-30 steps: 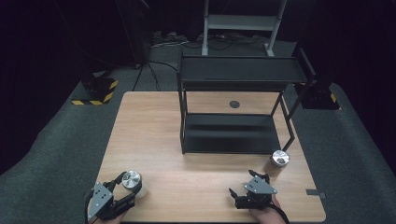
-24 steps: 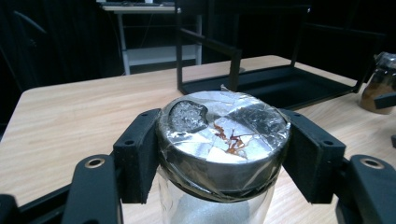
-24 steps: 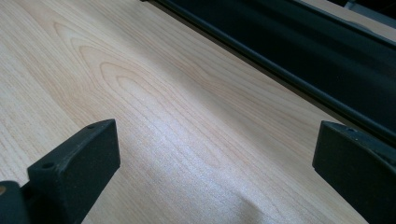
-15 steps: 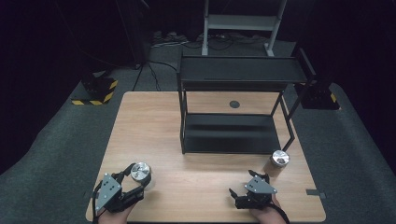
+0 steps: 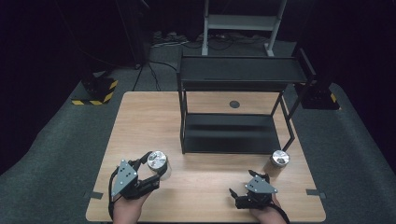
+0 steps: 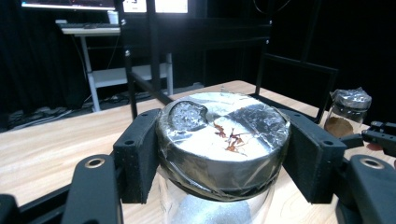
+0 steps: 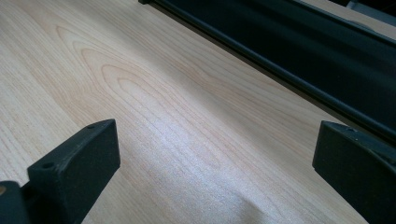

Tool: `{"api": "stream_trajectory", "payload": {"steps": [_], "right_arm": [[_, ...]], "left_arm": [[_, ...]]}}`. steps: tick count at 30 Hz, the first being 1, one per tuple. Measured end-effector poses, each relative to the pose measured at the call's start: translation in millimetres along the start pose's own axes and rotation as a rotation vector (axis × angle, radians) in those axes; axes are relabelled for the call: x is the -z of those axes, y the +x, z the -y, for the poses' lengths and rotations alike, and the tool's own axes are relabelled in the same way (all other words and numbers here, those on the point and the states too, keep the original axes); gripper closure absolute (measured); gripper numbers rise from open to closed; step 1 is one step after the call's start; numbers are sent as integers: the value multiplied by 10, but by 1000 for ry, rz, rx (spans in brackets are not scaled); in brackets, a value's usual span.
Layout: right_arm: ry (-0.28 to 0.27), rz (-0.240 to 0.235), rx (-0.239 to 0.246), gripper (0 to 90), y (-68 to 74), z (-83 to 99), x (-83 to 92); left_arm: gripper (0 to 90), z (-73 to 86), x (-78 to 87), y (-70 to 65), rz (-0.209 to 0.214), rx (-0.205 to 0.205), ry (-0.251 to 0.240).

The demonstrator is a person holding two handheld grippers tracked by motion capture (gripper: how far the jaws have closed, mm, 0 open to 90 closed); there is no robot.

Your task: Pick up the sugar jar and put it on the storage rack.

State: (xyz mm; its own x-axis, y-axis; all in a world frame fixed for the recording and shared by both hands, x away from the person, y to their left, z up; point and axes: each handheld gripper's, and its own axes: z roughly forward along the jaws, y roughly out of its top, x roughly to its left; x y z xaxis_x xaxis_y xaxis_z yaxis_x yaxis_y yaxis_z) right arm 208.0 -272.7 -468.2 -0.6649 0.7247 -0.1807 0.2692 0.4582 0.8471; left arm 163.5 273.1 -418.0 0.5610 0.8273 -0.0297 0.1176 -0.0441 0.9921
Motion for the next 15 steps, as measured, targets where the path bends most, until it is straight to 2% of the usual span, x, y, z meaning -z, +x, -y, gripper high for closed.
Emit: {"api": "stream_trajectory", "payload": {"steps": [8, 15], "right_arm": [[0, 1, 1, 0, 2, 0, 0], [0, -2, -8, 0, -9, 2, 1]], "left_arm": [[343, -138, -172, -23, 20, 5, -27], [343, -292, -301, -44, 30, -15, -44]]}}
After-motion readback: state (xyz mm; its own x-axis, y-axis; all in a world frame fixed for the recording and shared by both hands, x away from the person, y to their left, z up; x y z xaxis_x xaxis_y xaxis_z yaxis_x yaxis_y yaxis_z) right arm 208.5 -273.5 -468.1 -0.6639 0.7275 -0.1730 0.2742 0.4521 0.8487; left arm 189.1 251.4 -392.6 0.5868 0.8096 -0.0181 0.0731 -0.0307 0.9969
